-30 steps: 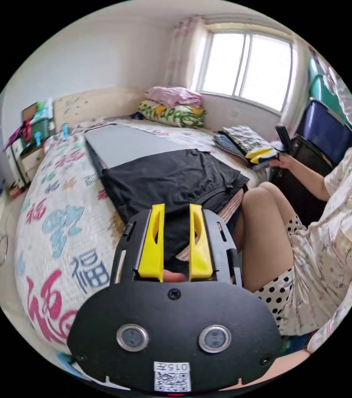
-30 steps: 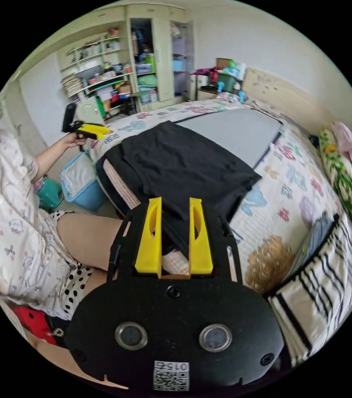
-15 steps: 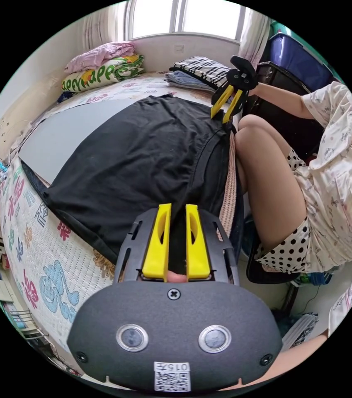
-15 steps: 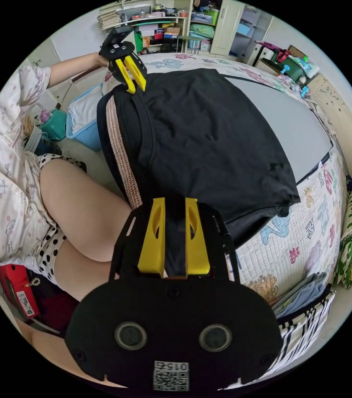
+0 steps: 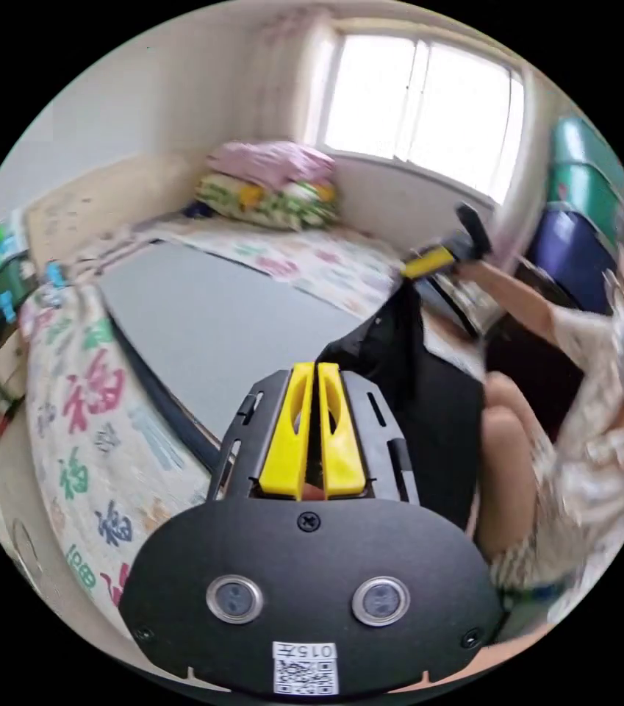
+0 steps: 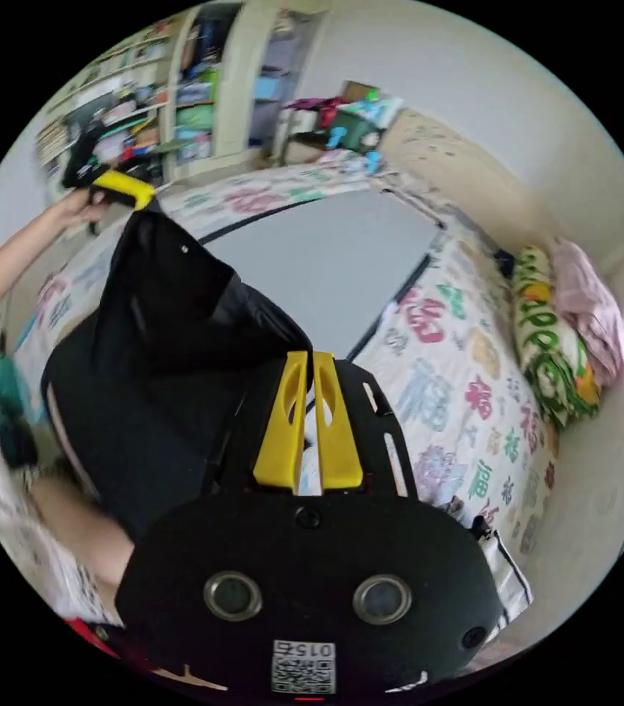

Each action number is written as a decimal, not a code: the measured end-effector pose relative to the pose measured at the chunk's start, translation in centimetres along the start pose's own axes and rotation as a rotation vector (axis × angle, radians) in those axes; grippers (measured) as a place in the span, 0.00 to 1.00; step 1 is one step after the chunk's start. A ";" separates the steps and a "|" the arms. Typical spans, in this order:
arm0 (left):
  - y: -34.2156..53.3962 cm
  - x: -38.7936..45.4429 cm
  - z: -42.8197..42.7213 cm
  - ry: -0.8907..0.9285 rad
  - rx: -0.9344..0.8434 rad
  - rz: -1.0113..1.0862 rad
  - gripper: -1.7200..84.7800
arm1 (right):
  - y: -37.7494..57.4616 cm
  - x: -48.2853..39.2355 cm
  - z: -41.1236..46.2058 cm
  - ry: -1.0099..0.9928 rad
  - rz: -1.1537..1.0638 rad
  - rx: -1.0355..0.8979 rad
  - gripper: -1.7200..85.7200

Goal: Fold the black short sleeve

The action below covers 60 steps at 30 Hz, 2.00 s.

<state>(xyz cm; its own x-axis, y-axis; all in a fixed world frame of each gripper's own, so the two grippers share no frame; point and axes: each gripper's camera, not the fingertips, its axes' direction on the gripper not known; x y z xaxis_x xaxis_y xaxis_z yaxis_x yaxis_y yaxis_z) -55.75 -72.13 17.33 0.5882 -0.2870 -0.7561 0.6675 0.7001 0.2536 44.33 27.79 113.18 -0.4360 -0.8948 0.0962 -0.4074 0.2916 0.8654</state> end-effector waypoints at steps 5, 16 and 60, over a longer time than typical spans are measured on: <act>-5.9 -0.5 1.1 -0.355 0.213 -0.215 0.12 | -10.0 5.3 2.3 0.099 0.438 0.247 0.11; 5.7 11.0 21.4 -0.256 -0.171 0.141 0.14 | -11.5 -10.7 21.5 -0.136 0.029 0.000 0.14; 52.6 5.7 -22.2 -0.182 -0.086 -0.660 0.14 | 1.8 5.5 -26.1 -0.452 0.637 -0.045 0.17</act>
<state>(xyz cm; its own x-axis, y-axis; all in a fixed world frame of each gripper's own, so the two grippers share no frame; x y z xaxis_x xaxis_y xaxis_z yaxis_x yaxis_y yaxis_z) -27.42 -22.46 12.98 0.1430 -0.7710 -0.6206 0.8780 0.3882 -0.2800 62.12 14.56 128.09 -0.8634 -0.3324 0.3796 0.0596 0.6798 0.7310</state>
